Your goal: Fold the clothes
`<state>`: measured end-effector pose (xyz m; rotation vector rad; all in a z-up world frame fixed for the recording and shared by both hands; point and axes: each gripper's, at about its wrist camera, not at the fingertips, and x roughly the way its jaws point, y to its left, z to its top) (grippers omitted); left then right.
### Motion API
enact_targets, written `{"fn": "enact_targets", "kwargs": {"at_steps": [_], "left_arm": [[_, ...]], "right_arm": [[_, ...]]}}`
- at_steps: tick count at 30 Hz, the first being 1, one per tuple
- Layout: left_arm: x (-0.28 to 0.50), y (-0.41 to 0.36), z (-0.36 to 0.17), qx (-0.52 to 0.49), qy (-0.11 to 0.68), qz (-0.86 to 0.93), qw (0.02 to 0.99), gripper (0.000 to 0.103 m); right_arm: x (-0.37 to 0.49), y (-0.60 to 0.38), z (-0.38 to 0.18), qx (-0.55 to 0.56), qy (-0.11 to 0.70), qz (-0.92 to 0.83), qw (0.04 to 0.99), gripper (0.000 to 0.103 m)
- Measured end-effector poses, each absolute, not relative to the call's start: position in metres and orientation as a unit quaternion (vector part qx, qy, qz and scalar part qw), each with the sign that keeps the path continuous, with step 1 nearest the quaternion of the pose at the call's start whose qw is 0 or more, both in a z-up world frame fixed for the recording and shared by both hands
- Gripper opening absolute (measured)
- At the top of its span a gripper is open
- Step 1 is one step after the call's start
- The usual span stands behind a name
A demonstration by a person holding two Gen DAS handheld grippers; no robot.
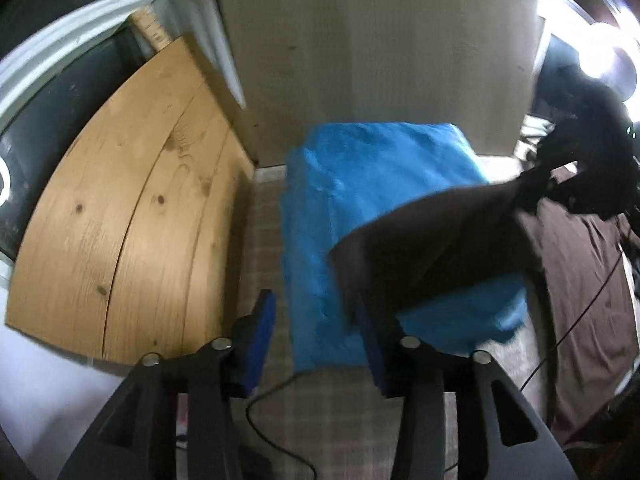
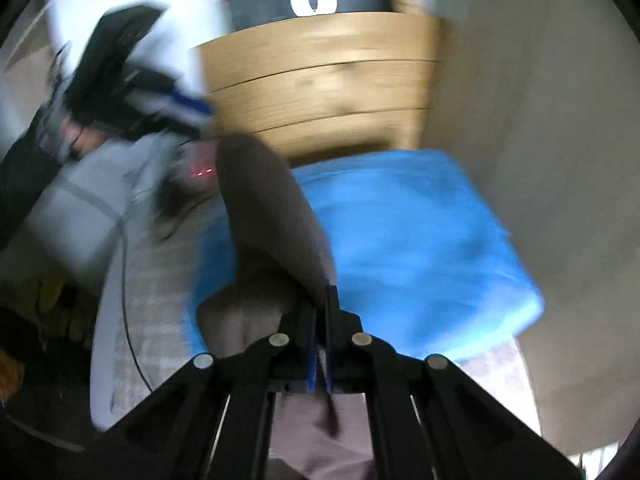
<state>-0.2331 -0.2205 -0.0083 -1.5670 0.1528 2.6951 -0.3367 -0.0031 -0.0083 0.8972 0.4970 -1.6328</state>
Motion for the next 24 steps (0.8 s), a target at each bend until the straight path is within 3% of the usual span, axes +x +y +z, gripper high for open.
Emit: {"fn": "enact_targets", "kwargs": {"at_steps": [4,13,15,17,21,23,24], "left_arm": [[-0.237,-0.231,-0.022,-0.500,0.011,0.865,0.037,0.040],[-0.273,-0.196,-0.065,-0.501,0.077,0.855,0.111,0.040],[-0.280,-0.190,-0.074,-0.501,0.085,0.852,0.130,0.040],[-0.284,-0.188,-0.080,-0.504,0.084,0.848,0.142,0.040],[-0.283,-0.190,-0.085,-0.504,0.074,0.846,0.154,0.040],[-0.277,-0.192,-0.084,-0.503,0.076,0.848,0.151,0.040],[-0.274,-0.192,-0.083,-0.502,0.076,0.849,0.149,0.040]], "right_arm": [[-0.367,-0.007,-0.034,0.444,0.222,-0.688,0.529,0.003],[-0.388,-0.013,-0.054,0.467,0.242,-0.703,0.479,0.004],[-0.393,-0.011,-0.054,0.466,0.256,-0.713,0.457,0.010],[-0.395,-0.011,-0.047,0.437,0.291,-0.737,0.426,0.023],[-0.385,-0.018,-0.018,0.389,0.311,-0.751,0.434,0.025],[-0.380,-0.028,-0.003,0.376,0.300,-0.747,0.459,0.040],[-0.377,-0.037,0.003,0.370,0.294,-0.742,0.476,0.043]]}}
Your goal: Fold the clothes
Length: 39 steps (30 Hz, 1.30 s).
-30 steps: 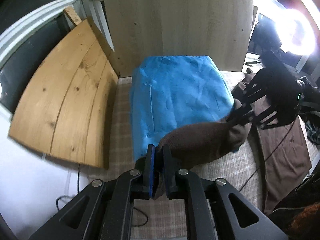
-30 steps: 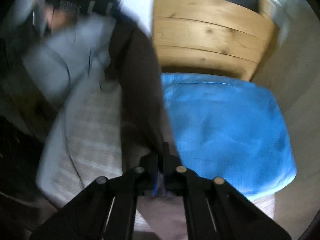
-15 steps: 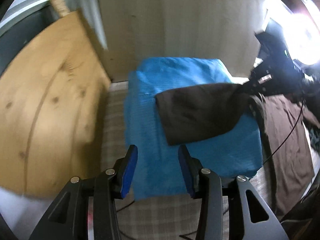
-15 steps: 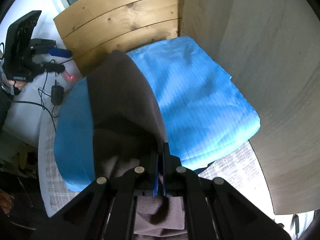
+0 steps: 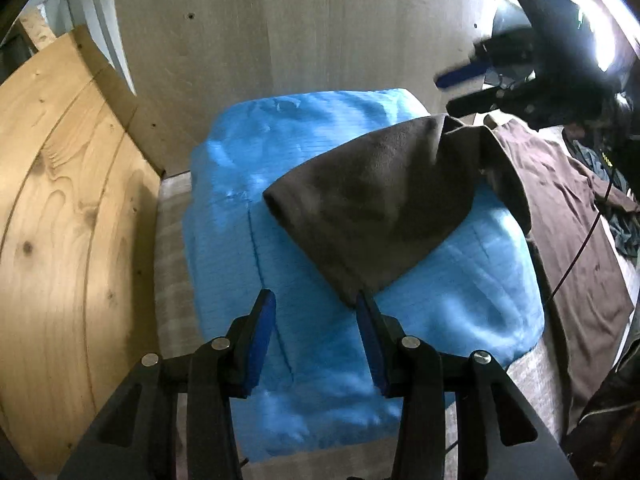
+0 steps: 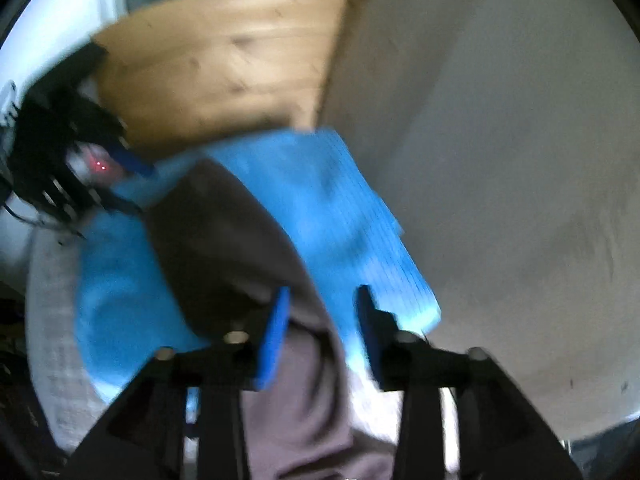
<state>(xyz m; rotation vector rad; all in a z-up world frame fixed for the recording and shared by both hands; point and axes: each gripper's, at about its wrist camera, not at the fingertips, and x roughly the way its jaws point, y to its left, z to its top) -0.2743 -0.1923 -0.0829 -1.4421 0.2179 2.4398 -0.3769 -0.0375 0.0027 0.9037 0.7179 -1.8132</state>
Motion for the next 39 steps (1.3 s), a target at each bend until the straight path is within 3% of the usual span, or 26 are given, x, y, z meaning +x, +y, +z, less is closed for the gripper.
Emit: {"fn": "enact_targets", "kwargs": {"at_steps": [4,10,12,13,14,20,24,26,27,31,34,36,37,38,39], "left_arm": [[-0.264,-0.197,-0.082,-0.498,0.063,0.851,0.152,0.040],[-0.257,-0.199,-0.079,-0.490,0.057,0.856,0.155,0.040],[-0.257,-0.200,-0.076,-0.486,0.054,0.858,0.155,0.040],[-0.257,-0.200,-0.075,-0.485,0.055,0.859,0.156,0.040],[-0.258,-0.199,-0.074,-0.483,0.057,0.860,0.158,0.040],[-0.272,-0.187,-0.078,-0.478,0.073,0.856,0.184,0.040],[-0.280,-0.183,-0.086,-0.485,0.080,0.849,0.194,0.040],[-0.278,-0.185,-0.087,-0.487,0.072,0.847,0.201,0.040],[-0.275,-0.186,-0.087,-0.488,0.074,0.847,0.197,0.040],[-0.261,-0.199,-0.086,-0.493,0.081,0.849,0.172,0.040],[-0.254,-0.211,-0.081,-0.494,0.065,0.853,0.158,0.040],[-0.253,-0.213,-0.079,-0.494,0.058,0.853,0.157,0.040],[-0.252,-0.212,-0.077,-0.490,0.058,0.855,0.161,0.040],[-0.252,-0.210,-0.075,-0.487,0.057,0.856,0.166,0.040],[-0.253,-0.207,-0.075,-0.483,0.059,0.856,0.174,0.040]], "right_arm": [[-0.359,-0.090,-0.002,0.354,0.321,-0.696,0.535,0.045],[-0.350,-0.145,-0.054,0.362,0.401,-0.647,0.538,0.045],[-0.356,-0.141,-0.054,0.373,0.384,-0.647,0.544,0.034],[-0.361,-0.137,-0.052,0.382,0.366,-0.648,0.548,0.006],[-0.366,-0.132,-0.049,0.391,0.348,-0.649,0.552,0.000],[-0.396,-0.115,-0.037,0.425,0.268,-0.656,0.563,0.000],[-0.395,-0.115,-0.039,0.431,0.271,-0.657,0.556,0.005],[-0.386,-0.118,-0.041,0.438,0.282,-0.644,0.560,0.029],[-0.375,-0.121,-0.041,0.434,0.289,-0.635,0.570,0.033],[-0.324,-0.138,-0.046,0.397,0.335,-0.593,0.615,0.042],[-0.303,-0.156,-0.062,0.376,0.379,-0.587,0.608,0.043],[-0.312,-0.160,-0.065,0.387,0.366,-0.599,0.598,0.031],[-0.320,-0.161,-0.065,0.401,0.346,-0.603,0.596,0.013],[-0.328,-0.160,-0.064,0.414,0.325,-0.606,0.596,0.005],[-0.337,-0.156,-0.060,0.425,0.299,-0.607,0.601,0.005]]}}
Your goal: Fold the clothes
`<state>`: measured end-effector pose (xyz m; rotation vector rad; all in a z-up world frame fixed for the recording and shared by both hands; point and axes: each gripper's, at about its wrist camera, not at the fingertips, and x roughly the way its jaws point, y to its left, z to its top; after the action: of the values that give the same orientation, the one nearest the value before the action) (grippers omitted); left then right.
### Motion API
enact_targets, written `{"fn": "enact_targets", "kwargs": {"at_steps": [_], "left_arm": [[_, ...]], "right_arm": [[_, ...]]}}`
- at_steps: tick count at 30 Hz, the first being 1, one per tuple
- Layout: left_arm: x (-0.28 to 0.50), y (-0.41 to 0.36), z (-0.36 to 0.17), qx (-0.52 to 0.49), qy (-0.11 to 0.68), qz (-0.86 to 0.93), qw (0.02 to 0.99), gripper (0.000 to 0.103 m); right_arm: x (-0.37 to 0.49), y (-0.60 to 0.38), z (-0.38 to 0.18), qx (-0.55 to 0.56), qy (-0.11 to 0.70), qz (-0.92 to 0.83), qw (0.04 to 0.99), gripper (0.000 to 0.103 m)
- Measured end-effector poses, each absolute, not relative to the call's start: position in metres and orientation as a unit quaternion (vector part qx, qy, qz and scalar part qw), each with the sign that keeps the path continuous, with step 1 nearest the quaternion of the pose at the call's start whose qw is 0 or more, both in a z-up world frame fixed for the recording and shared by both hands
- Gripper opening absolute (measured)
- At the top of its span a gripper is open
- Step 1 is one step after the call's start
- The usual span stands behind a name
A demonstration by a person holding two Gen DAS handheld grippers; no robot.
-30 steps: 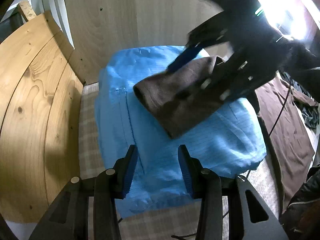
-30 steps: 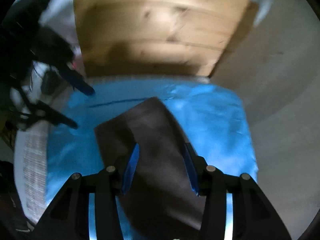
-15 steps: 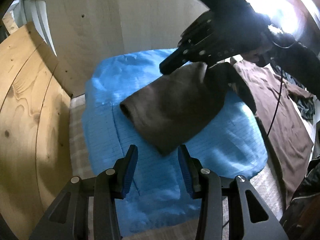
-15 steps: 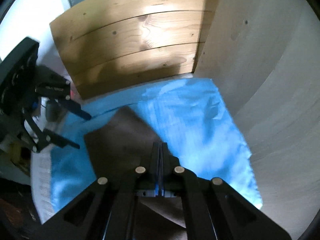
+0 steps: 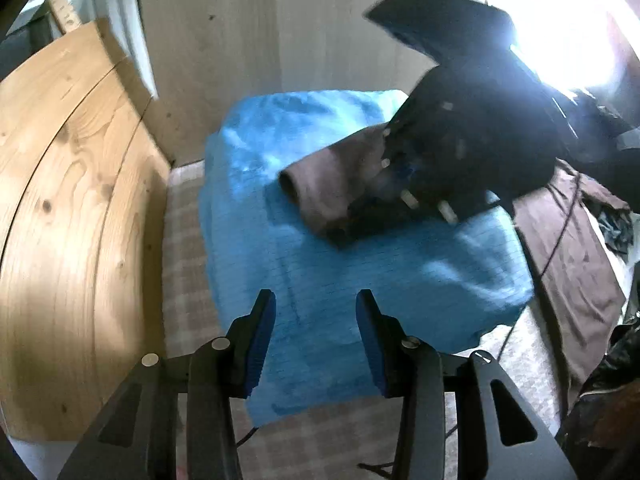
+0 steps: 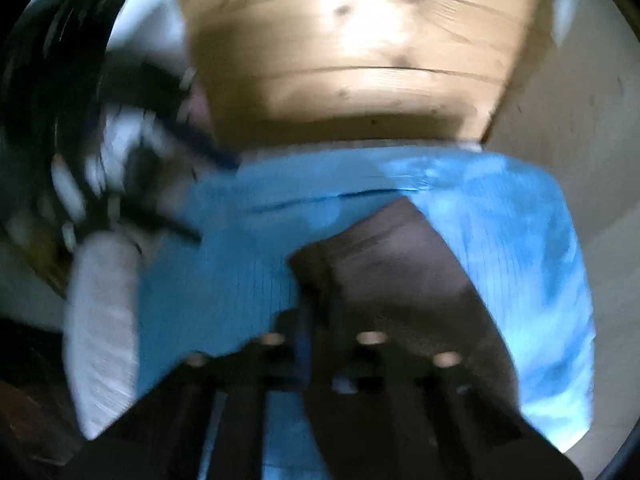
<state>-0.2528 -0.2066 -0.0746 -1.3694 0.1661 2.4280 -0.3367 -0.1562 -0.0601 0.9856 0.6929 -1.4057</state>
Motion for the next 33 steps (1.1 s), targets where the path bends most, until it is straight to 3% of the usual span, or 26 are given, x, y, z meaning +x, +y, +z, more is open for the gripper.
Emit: {"fn": "enact_targets", "kwargs": {"at_steps": [8,20,33], "left_arm": [[-0.285,-0.177,-0.071,-0.462,0.082,0.856,0.215,0.040],[-0.318,-0.166,-0.053,-0.443,0.118,0.858,0.232,0.040],[-0.341,-0.158,-0.068,-0.472,0.147,0.834,0.244,0.040]], "right_arm": [[-0.383,-0.124,-0.044,0.487,0.145,-0.598,0.620,0.005],[-0.390,-0.107,-0.041,0.484,0.118,-0.594,0.632,0.005],[-0.383,-0.105,-0.037,0.475,0.131,-0.592,0.639,0.005]]}}
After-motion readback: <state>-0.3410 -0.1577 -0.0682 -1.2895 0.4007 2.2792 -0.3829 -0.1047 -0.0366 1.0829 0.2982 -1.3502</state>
